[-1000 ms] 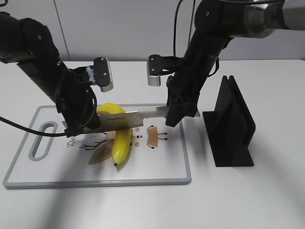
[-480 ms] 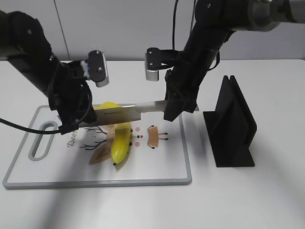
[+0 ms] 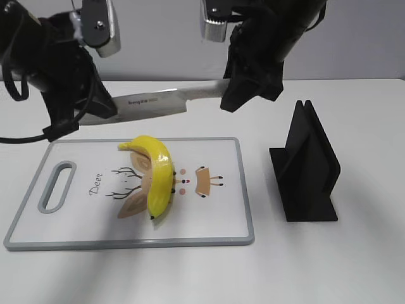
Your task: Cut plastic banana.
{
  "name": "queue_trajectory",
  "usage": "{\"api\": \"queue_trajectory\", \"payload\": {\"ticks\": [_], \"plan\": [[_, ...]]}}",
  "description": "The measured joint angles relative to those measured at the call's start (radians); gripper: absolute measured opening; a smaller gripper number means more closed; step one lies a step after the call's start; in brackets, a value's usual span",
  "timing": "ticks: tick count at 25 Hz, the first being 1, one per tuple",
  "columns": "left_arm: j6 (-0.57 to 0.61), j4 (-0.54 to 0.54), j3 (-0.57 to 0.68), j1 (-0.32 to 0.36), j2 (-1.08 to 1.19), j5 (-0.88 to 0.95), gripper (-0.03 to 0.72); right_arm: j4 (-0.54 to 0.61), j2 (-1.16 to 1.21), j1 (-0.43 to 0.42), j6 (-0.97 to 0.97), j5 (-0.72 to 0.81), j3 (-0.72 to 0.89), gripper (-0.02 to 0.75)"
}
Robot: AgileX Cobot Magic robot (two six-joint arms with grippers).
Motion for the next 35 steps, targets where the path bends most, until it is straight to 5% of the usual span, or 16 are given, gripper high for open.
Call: {"api": "queue_trajectory", "payload": {"ticks": [11, 14, 21, 26, 29, 35], "plan": [[0.003, -0.006, -0.002, -0.002, -0.023, -0.007, 0.055, 0.002, -0.027, 0.000, 0.007, 0.004, 0.000, 0.163], [-0.002, 0.000, -0.002, 0.004, -0.024, -0.020, 0.164, -0.015, -0.027, -0.001, 0.019, 0.014, 0.001, 0.163], [-0.006, -0.033, -0.002, 0.006, -0.024, -0.085, 0.563, -0.029, -0.027, -0.004, 0.020, 0.026, 0.002, 0.163], [-0.062, -0.053, -0.002, 0.006, -0.027, -0.106, 0.629, -0.050, -0.027, -0.004, 0.022, 0.026, 0.002, 0.162], [-0.275, 0.022, -0.002, 0.006, -0.041, -0.138, 0.631, -0.100, -0.027, -0.004, 0.077, 0.026, 0.002, 0.162], [-0.933, 0.345, -0.086, 0.057, -0.053, -0.009, 0.618, -0.208, -0.027, -0.004, 0.451, 0.029, 0.003, 0.162]]}}
